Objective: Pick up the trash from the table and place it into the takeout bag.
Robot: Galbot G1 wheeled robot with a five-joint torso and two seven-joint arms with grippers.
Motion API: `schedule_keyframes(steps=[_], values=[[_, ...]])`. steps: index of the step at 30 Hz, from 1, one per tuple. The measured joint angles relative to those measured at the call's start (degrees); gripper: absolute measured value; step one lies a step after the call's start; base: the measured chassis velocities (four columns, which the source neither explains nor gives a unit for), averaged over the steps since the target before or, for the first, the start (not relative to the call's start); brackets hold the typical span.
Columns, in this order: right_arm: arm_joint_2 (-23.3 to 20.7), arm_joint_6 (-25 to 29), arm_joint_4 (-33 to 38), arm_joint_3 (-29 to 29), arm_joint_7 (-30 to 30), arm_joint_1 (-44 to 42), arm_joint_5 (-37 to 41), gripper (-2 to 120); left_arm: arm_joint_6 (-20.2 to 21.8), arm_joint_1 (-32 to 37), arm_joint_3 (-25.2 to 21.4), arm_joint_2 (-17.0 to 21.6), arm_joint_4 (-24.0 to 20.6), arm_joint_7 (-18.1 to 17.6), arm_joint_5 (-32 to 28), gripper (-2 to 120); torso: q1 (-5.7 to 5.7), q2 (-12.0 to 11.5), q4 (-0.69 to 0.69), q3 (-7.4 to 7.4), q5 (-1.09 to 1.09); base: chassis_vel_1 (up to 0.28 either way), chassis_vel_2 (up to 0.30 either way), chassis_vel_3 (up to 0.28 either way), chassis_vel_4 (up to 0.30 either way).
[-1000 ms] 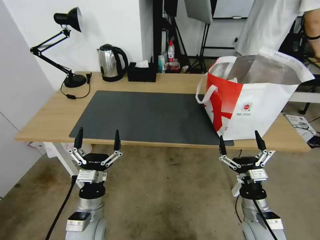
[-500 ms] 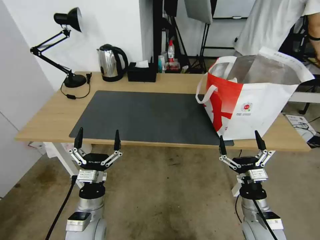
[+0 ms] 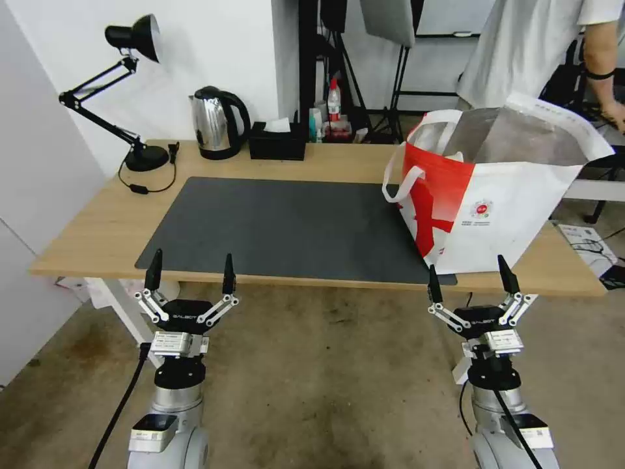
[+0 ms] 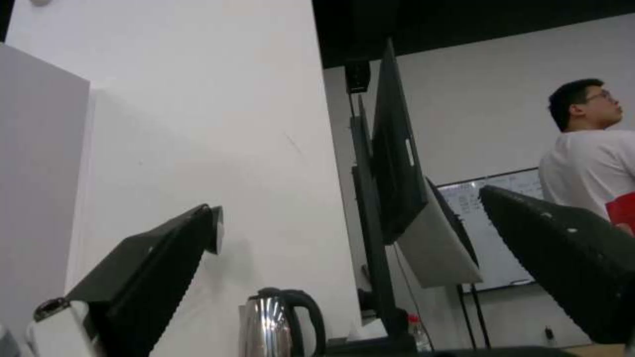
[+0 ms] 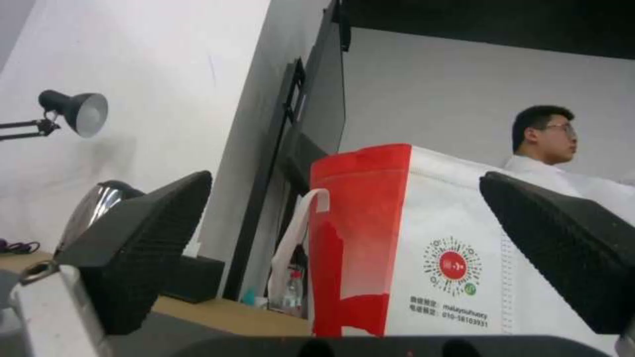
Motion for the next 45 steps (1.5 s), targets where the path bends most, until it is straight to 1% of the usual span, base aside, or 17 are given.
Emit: schedule_keyframes(steps=[45], values=[[0.0,0.0,0.0,0.0,0.0,0.0,0.0,100,0.0,0.0,0.0,0.0,0.0,0.0,0.0,100,0.02,0.0,0.0,0.0,0.0,0.0,0.0,0.0,0.0]])
